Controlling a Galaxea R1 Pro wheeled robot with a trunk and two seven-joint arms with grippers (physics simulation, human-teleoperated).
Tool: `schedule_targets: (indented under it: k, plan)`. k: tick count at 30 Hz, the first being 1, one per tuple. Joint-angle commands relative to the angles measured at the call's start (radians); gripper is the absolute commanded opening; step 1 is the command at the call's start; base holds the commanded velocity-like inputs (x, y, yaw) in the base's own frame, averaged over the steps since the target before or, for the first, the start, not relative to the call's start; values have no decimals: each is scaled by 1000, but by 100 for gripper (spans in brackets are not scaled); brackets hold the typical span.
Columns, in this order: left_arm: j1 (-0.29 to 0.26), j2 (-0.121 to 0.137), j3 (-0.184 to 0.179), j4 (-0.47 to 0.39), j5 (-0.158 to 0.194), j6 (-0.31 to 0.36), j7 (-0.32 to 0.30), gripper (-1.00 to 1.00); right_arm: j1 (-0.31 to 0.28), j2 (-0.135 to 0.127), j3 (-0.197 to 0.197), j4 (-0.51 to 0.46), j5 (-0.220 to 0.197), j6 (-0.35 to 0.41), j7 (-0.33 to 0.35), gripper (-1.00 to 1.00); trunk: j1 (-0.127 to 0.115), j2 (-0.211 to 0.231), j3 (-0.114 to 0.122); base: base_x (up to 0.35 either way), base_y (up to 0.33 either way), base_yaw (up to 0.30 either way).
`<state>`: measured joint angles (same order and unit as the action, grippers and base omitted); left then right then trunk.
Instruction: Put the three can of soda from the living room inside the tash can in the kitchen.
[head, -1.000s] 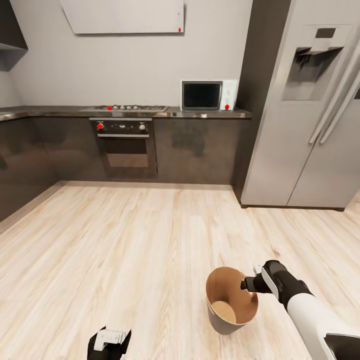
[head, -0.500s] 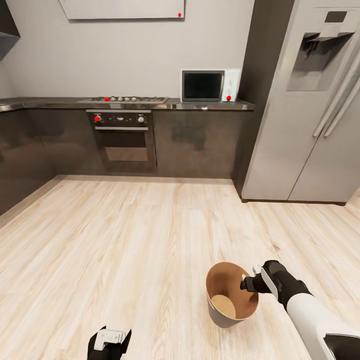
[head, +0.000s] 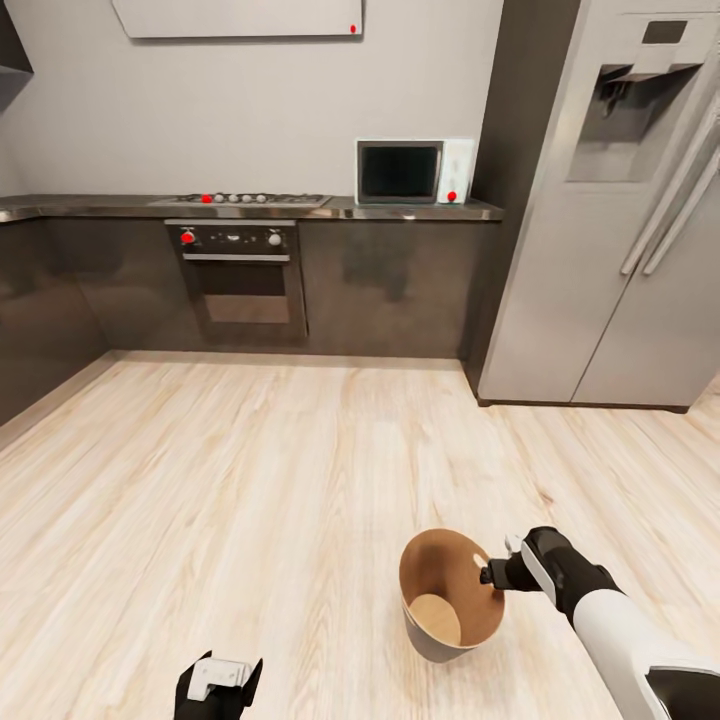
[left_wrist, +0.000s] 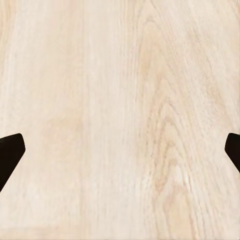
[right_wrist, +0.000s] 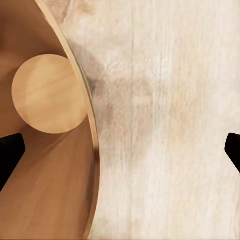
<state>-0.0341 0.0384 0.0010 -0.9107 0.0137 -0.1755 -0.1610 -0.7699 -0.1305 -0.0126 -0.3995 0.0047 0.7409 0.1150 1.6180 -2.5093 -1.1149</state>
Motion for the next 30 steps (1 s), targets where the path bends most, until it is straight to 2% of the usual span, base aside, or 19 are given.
schedule_targets:
  k: [1,4,14,22,30]
  plan:
    - [0,0,0,0,0,0,0,100,0,0,0,0,0,0,0,100,0,0,0,6,-15,0]
    - [0,0,0,0,0,0,0,100,0,0,0,2,0,-1,0,100,0,0,0,4,-9,0]
    - [0,0,-2,1,2,8,0,100,0,0,0,2,0,-2,0,100,4,-2,-39,1,-1,0]
    - [0,0,-3,1,1,5,1,100,0,-1,0,2,0,-3,0,100,4,-2,-39,0,0,0]
    - [-2,0,-2,4,4,6,1,100,0,0,0,2,1,-3,0,100,4,-2,-39,12,141,0]
